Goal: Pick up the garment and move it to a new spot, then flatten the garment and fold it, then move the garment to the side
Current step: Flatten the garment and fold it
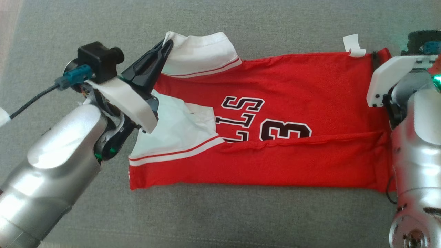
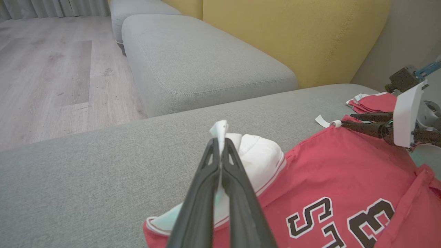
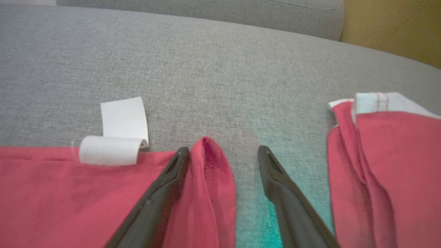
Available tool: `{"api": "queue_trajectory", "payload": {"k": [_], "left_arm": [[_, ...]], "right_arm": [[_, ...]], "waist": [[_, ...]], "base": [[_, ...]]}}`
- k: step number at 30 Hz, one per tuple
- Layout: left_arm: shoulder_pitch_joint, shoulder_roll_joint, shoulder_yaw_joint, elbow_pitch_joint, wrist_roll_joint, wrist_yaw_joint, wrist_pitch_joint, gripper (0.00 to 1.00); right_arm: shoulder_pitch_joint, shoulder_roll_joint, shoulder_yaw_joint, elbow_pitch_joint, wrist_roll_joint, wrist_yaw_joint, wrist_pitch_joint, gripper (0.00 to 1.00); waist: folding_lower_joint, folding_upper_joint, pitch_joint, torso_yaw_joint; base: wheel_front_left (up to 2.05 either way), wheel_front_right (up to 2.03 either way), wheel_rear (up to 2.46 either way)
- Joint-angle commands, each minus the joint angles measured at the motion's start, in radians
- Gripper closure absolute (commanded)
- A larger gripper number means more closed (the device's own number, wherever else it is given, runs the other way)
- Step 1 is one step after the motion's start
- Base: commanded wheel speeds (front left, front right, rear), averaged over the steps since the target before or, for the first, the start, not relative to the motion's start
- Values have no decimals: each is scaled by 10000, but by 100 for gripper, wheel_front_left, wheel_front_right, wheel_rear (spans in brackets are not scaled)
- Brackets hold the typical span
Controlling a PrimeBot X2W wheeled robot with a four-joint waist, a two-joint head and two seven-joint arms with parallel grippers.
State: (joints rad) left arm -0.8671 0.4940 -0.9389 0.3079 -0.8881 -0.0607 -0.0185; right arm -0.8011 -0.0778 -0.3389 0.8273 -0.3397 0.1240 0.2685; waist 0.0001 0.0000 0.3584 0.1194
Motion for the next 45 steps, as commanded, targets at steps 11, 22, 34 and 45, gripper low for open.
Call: {"api": "queue_trajectory", "payload": {"k": [11,22,34,45], "left_arm": [[-655,884,449,340,519,306,-220,100],[-2426,996,925,2517,945,217,-637,100],[-4063,129,1172,5164,1576,186,-2161,100],[-2816,-387,407,5989,1644,-494,-2322,100]], "right_arm": [[-987,-3,611,1017,-43,67,-1174,100],[-2380,127,2221,1483,2224,67,-2939,100],[-2580,-67,3699,1513,4523,67,-3896,100],[-1431,-856,4953,1418,6374,67,-3637,100]], "waist": [[-1,0,-216,-310],[-1,0,95,-1027],[-1,0,238,-1351],[-1,0,-636,-784]], "base": [[0,0,0],[0,0,0],[0,0,0],[0,0,0]]}}
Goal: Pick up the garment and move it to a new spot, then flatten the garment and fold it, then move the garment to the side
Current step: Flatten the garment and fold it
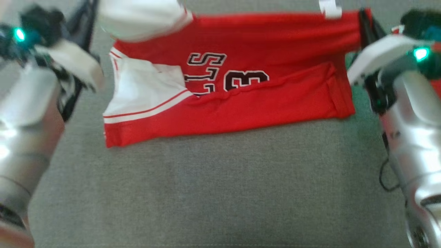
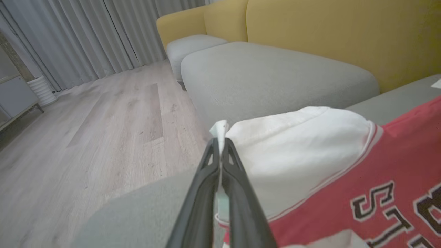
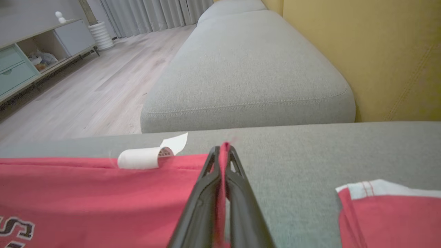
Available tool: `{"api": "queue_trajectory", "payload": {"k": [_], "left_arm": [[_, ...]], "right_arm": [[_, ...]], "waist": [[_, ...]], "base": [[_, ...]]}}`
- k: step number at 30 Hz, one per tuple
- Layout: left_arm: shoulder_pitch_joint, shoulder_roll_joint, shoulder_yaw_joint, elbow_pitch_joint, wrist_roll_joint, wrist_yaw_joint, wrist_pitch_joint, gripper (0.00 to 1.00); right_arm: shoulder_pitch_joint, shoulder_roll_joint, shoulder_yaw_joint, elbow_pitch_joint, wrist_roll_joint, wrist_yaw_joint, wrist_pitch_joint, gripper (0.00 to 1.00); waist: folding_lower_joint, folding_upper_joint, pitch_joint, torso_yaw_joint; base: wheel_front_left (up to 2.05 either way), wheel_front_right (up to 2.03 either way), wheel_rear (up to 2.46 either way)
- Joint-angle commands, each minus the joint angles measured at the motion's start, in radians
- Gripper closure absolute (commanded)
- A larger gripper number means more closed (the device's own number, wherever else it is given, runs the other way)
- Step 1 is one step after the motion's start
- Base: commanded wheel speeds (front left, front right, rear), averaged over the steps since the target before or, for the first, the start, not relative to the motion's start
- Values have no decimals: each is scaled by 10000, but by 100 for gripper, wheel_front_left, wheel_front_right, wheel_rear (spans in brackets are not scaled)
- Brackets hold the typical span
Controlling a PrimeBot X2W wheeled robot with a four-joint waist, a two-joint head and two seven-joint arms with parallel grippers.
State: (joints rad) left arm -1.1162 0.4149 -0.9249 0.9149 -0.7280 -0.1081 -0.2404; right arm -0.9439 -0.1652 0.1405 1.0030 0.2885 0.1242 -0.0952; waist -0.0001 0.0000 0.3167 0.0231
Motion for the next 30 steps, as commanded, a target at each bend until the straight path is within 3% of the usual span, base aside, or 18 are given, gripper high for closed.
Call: {"api": "queue_trajectory", "payload": {"k": [1,9,14,30], "left_arm": [[-154,381,204,-76,5,-56,-107,100],[1215,346,-505,-281,-257,-194,306,100],[2103,622,-1065,-776,-372,-217,713,100],[3265,1054,-1858,-1528,-131,70,836,100]], "right_arm": [[173,-75,283,-389,324,65,89,100],[1698,-999,1704,-1084,1863,65,1116,100],[2454,-1693,2487,-1535,2678,65,1981,100],[3271,-3111,4205,-3105,4318,65,4280,100]], "waist": [[1,0,-343,258],[1,0,-1208,690],[1,0,-1546,762],[1,0,-1463,633]], "base": [[0,0,0],[0,0,0],[0,0,0],[0,0,0]]}}
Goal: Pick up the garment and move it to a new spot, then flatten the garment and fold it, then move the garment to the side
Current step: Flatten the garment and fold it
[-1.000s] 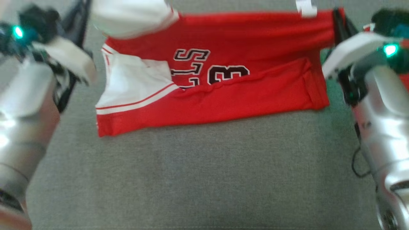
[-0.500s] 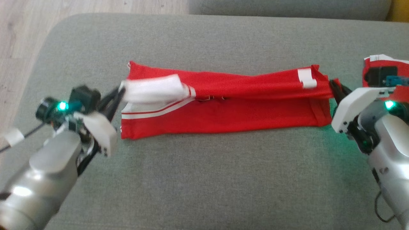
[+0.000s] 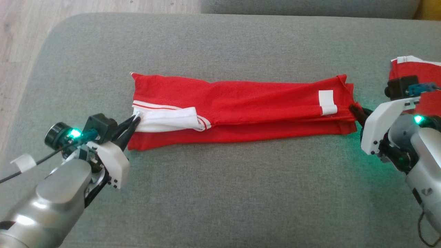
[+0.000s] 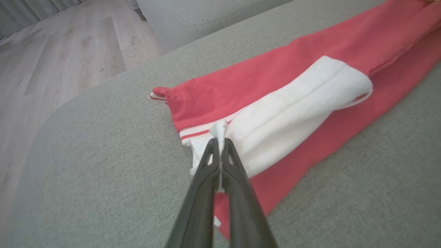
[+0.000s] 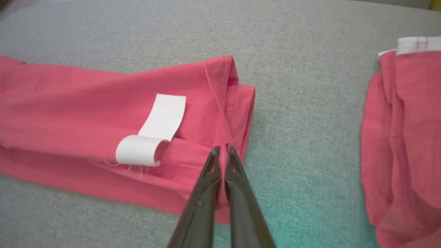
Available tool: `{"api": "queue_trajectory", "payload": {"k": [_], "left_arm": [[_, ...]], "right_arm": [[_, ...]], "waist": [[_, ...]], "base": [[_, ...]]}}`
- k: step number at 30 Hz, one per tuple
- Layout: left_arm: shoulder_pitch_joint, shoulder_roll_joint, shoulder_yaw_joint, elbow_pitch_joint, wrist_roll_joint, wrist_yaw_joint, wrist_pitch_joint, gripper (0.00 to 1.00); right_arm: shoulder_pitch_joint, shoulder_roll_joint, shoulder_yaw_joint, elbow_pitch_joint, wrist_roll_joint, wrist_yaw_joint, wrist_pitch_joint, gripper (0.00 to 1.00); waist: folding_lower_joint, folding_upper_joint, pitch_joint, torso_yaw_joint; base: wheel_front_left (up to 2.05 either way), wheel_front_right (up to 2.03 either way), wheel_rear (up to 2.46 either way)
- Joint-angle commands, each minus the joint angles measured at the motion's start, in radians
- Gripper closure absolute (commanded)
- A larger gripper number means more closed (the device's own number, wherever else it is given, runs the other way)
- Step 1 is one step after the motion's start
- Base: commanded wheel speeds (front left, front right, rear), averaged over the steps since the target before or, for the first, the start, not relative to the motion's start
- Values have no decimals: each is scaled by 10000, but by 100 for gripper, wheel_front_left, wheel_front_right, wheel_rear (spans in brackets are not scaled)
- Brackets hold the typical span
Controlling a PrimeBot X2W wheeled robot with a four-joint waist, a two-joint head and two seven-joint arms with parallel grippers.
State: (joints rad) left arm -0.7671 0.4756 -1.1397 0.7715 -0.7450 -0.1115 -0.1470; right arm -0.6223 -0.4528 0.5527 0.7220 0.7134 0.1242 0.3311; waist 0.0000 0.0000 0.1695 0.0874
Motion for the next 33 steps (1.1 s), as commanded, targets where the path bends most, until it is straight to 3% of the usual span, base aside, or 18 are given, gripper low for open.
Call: {"api": "queue_trajectory", "payload": {"k": [1,8,10,11,12,13,14,19,23,27,33], "left_arm": [[-206,441,274,-70,41,121,-94,100],[-119,349,67,155,175,174,-130,100],[-150,297,-25,302,370,381,-305,100],[-134,257,-55,352,393,395,-329,100],[-134,257,-55,352,393,395,-329,100],[-111,207,-69,400,373,388,-323,48],[-105,164,-77,442,361,391,-328,0],[-231,21,87,523,234,489,-525,0],[-523,-41,862,240,-171,878,-952,0],[-661,53,2607,-1238,-281,1784,-1137,0],[1181,-158,5942,-4373,359,2836,-1145,0]], "right_arm": [[81,-285,142,-374,174,65,178,100],[267,-669,517,-896,702,65,1135,100],[315,-706,486,-977,875,65,1262,100],[320,-712,475,-990,890,65,1276,17],[320,-712,475,-990,890,65,1276,17],[336,-707,462,-956,909,65,1346,0],[333,-723,489,-995,862,65,1334,0],[172,-655,34,-1100,890,65,806,0],[-61,-407,-577,-1498,937,65,-155,0],[-26,37,-923,-2135,568,65,-1537,0],[471,1242,-2144,-2751,-570,65,-4485,0]], "waist": [[0,0,24,-25],[0,0,111,-77],[0,0,141,-85],[0,0,150,-82],[0,0,150,-82],[0,0,151,-76],[0,0,150,-68],[0,0,100,-29],[0,0,-65,4],[0,0,-260,11],[0,0,-438,49]], "base": [[0,0,0],[0,0,0],[0,0,0],[0,0,0],[0,0,0],[0,0,0],[0,0,0],[0,0,0],[0,0,0],[0,0,0],[0,0,0]]}}
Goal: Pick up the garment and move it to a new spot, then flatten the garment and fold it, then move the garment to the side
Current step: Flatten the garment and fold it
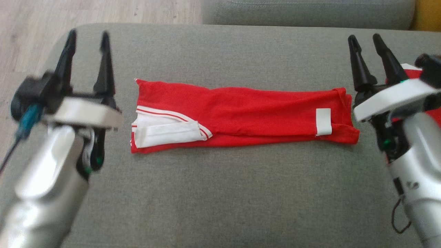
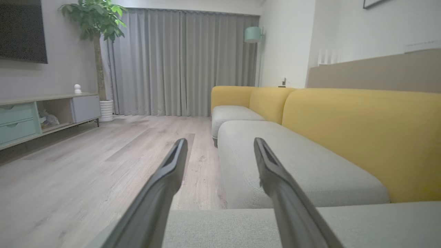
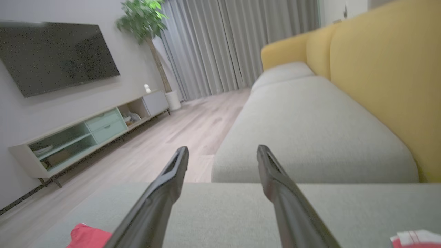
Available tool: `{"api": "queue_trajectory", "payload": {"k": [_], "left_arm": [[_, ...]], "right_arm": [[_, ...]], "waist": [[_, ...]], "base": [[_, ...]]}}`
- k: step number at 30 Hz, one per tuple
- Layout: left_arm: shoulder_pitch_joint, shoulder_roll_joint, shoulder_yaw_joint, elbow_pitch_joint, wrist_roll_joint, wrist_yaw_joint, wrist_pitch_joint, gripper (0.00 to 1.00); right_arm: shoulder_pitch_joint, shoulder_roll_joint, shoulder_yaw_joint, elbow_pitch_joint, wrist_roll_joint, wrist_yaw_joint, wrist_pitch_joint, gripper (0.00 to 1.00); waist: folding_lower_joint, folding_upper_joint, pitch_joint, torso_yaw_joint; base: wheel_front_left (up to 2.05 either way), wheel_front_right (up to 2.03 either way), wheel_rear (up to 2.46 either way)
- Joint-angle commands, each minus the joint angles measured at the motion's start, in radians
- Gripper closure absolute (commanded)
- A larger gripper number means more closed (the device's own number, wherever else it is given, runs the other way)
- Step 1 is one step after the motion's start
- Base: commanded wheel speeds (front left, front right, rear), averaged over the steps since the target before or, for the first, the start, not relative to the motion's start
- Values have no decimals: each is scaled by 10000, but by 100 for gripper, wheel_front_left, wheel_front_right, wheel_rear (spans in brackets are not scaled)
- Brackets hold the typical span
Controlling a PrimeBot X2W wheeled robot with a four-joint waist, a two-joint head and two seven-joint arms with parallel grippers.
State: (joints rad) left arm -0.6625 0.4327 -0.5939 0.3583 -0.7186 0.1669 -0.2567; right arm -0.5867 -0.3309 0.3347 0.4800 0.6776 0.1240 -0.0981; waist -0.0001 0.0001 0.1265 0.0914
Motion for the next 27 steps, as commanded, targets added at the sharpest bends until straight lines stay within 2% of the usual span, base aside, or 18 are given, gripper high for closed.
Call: {"api": "queue_trajectory", "payload": {"k": [1,5,8,12,19,27], "left_arm": [[503,124,941,-650,251,128,-48,0],[1889,-663,2349,-1842,1024,253,-49,0],[2823,-1300,2935,-2243,1661,87,-50,0],[3879,-2100,3425,-2392,2491,-277,-50,0],[5054,-2998,4104,-2108,3833,-872,-50,0],[4907,-3483,4710,-1873,4447,-1498,-51,0]], "right_arm": [[254,179,-57,-414,-624,67,-612,0],[1027,1130,-987,-762,-1842,67,-1467,0],[1846,1920,-1751,-1280,-2711,67,-1610,0],[3096,2581,-2447,-2206,-3730,67,-1631,0],[4504,2795,-2493,-2795,-4388,67,-1635,0],[4341,2803,-2590,-2555,-4579,67,-1636,0]], "waist": [[1,-1,-20,18],[1,-1,-97,83],[1,-1,-164,162],[1,-1,-251,239],[1,-1,-281,282],[1,-1,25,329]], "base": [[0,0,0],[0,0,0],[0,0,0],[0,0,0],[0,0,0],[0,0,0]]}}
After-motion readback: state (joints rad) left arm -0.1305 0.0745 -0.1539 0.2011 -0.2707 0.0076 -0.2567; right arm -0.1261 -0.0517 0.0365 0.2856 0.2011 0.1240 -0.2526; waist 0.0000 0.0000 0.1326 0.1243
